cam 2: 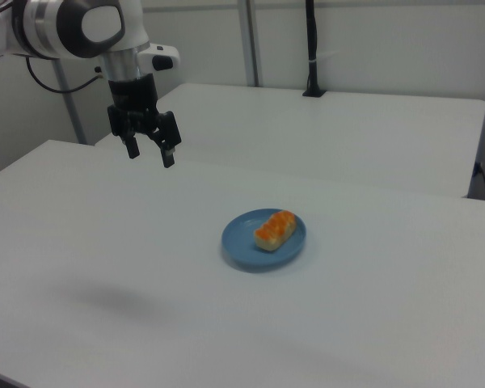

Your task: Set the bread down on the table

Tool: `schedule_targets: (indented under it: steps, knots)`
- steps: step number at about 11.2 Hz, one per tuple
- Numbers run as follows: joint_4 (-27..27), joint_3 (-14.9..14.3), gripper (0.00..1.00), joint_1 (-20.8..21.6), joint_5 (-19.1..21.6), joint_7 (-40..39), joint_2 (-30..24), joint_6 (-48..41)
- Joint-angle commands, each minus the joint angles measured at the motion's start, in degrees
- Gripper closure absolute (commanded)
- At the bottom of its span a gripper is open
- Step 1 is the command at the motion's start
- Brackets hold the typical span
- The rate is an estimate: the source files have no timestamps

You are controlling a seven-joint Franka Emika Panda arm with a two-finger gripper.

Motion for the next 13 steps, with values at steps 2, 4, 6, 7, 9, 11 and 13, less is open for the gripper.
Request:
schedule_targets:
  steps: [2, 4, 6, 7, 9, 11, 13]
  knots:
    - [-0.3, -0.2, 0.00, -0.2, 0.8, -1.4, -0.4, -0.3]
    - [0.1, -0.8, 0.00, 0.0, 0.9, -1.4, -0.2, -0.2]
    - [0.4, -0.8, 0.00, 0.0, 1.0, -1.4, -0.1, -0.2]
    - [0.4, -0.8, 0.00, 0.0, 1.0, -1.4, 0.0, -0.2]
    - [1.0, -0.8, 0.00, 0.0, 1.1, -1.2, 0.2, 1.1]
    - [2.3, -0.9, 0.00, -0.1, 2.0, -0.7, 2.3, 2.6]
    - [4.4, -2.0, 0.00, -0.2, 2.2, -0.5, 7.1, 6.4]
